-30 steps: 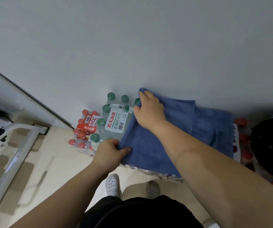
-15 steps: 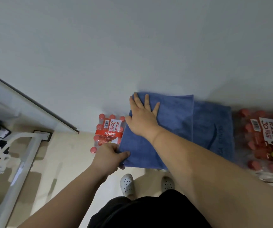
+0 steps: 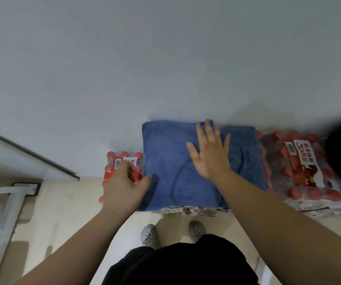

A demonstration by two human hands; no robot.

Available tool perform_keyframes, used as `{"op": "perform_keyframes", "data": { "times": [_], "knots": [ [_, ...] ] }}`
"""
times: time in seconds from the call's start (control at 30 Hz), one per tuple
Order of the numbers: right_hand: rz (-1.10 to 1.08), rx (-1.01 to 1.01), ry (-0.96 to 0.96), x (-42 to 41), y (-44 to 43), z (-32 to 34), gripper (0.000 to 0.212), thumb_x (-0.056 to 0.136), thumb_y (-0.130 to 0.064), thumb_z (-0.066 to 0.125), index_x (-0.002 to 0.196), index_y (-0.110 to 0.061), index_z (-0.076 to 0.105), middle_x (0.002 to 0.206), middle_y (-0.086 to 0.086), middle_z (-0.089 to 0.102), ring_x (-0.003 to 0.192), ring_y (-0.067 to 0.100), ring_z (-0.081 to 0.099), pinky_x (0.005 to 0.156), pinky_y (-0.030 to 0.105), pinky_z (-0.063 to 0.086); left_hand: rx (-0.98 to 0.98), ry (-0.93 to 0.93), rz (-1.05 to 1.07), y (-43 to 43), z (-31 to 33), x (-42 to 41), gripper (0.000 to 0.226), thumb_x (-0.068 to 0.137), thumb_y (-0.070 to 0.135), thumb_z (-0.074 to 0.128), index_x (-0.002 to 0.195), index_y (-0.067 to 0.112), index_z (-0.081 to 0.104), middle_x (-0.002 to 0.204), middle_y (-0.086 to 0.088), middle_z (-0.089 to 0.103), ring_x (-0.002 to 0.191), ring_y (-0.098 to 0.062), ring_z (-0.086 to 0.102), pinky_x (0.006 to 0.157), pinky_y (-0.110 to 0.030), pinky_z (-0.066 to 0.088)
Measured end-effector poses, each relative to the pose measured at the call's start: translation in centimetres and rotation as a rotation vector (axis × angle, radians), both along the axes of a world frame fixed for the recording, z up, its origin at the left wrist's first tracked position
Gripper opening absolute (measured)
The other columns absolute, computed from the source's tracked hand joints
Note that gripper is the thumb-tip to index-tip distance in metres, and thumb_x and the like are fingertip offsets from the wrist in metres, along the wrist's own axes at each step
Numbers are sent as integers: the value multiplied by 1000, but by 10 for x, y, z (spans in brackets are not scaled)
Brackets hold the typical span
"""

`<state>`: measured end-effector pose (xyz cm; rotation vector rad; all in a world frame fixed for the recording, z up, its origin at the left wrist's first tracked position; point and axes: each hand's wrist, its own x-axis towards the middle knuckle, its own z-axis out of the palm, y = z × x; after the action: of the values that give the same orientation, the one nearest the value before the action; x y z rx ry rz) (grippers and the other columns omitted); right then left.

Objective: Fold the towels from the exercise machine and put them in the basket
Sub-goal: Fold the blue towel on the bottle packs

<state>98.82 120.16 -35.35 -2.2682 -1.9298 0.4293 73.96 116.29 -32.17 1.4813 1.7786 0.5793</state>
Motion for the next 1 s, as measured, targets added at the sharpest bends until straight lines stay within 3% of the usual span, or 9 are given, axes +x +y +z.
{"op": "perform_keyframes", "data": {
  "times": [0.13, 0.23, 0.37, 0.5, 0.63, 0.73, 0.83, 1.0],
  "knots": [
    [-103, -109, -129, 65, -21, -8, 78, 96, -67, 14, 159, -24, -4, 167, 2, -13, 151, 29, -19, 118, 62, -12, 185, 75, -258, -2, 2, 52, 30, 79, 41, 73, 80, 24, 48, 68, 5, 52, 63, -13, 51, 55, -33, 43],
    [-31, -147, -146, 94, -29, -13, 86, 89, -73, 5, 159, -24, -5, 166, 1, -15, 152, 28, -18, 120, 61, -6, 200, 113, -383, -12, -5, 94, 32, 78, 45, 71, 74, 27, 45, 68, 7, 49, 65, -11, 48, 58, -31, 39],
    [49, -127, -123, 110, -23, -15, 83, 95, -70, 15, 160, -22, -2, 166, 1, -15, 152, 26, -17, 121, 56, -9, 162, 265, -462, -33, -6, 144, 40, 76, 59, 63, 70, 25, 44, 68, 8, 49, 66, -14, 48, 58, -32, 38],
    [91, -119, -55, 116, -22, -12, 82, 96, -68, 20, 159, -19, 0, 167, 5, -13, 152, 28, -17, 120, 56, -10, 103, 449, -449, -53, -5, 177, 47, 79, 61, 62, 65, 26, 33, 69, 8, 43, 68, -17, 48, 59, -32, 36],
    [263, 56, -33, 121, -23, -2, 71, 97, -60, 37, 156, -23, 24, 166, 7, 14, 153, 33, -2, 121, 56, -6, 132, 535, -424, -68, -20, 187, 34, 79, 48, 61, 72, 25, 37, 77, 5, 55, 76, -24, 58, 57, -31, 40],
    [390, 72, -70, 117, -11, 3, 62, 95, -58, 44, 149, -28, 40, 159, 4, 30, 151, 36, 8, 121, 58, 0, 166, 625, -423, -73, -32, 187, 29, 72, 39, 65, 70, 24, 41, 73, 2, 60, 69, -27, 59, 49, -30, 41],
    [432, 19, -84, 114, -1, 4, 58, 96, -60, 42, 146, -32, 44, 158, 3, 30, 150, 35, 6, 120, 58, 1, 164, 716, -402, -74, -33, 192, 28, 61, 28, 72, 62, 20, 45, 60, 2, 55, 55, -27, 55, 40, -29, 37],
    [436, -39, -107, 112, 14, 8, 61, 97, -62, 36, 149, -31, 40, 161, 4, 27, 151, 36, 2, 120, 60, -1, 209, 700, -342, -76, -31, 196, 26, 68, 22, 65, 61, 20, 40, 57, 2, 52, 49, -25, 50, 42, -24, 28]
  ]
}}
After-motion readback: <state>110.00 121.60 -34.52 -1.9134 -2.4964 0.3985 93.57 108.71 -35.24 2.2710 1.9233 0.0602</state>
